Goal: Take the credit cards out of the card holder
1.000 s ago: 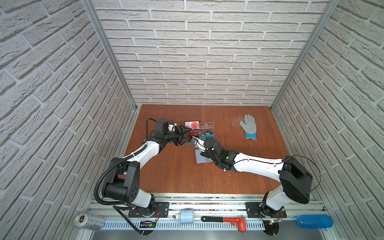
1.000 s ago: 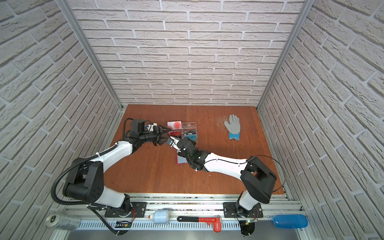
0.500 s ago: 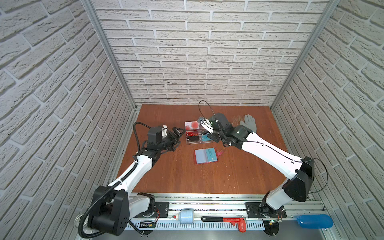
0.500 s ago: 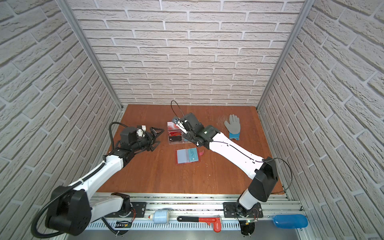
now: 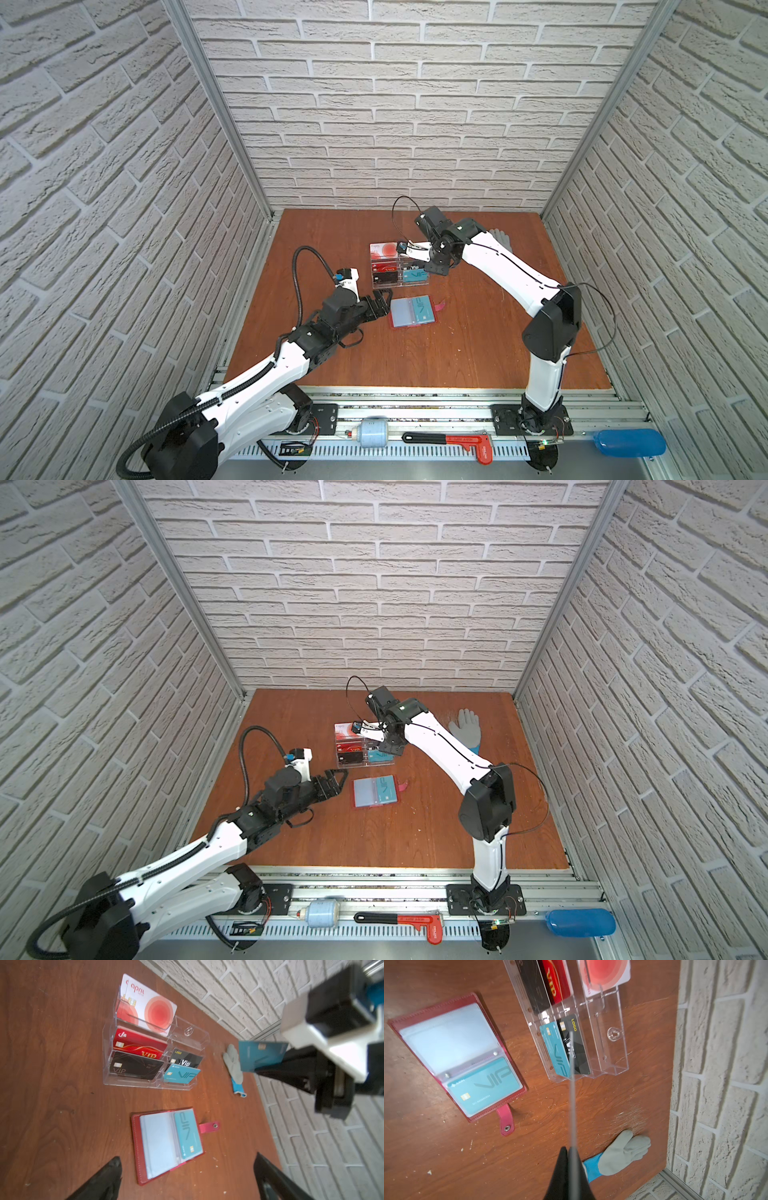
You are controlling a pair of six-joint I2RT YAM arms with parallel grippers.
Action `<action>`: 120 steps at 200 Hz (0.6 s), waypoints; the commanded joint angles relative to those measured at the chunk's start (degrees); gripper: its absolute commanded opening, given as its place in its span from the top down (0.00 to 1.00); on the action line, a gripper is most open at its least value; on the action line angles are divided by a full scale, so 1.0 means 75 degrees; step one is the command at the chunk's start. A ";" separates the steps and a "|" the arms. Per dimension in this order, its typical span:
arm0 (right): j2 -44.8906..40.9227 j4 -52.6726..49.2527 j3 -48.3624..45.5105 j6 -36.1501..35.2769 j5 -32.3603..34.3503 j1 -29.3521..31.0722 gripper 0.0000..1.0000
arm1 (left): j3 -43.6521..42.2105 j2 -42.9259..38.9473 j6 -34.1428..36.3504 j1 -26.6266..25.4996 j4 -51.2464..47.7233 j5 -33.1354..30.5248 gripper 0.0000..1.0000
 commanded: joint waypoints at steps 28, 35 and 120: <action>0.1280 -0.1215 0.1236 -0.0656 0.0819 0.0004 0.95 | 0.0207 0.0346 0.1573 -0.0841 0.0710 -0.1623 0.02; 0.1432 -0.1224 0.1333 -0.0740 0.0930 0.0001 0.94 | 0.0173 0.0402 0.1634 -0.0873 0.0798 -0.1665 0.02; 0.2711 -0.1451 0.2682 -0.1221 0.1124 0.0066 0.94 | -0.0070 0.1135 0.2228 -0.1015 0.2003 -0.2020 0.02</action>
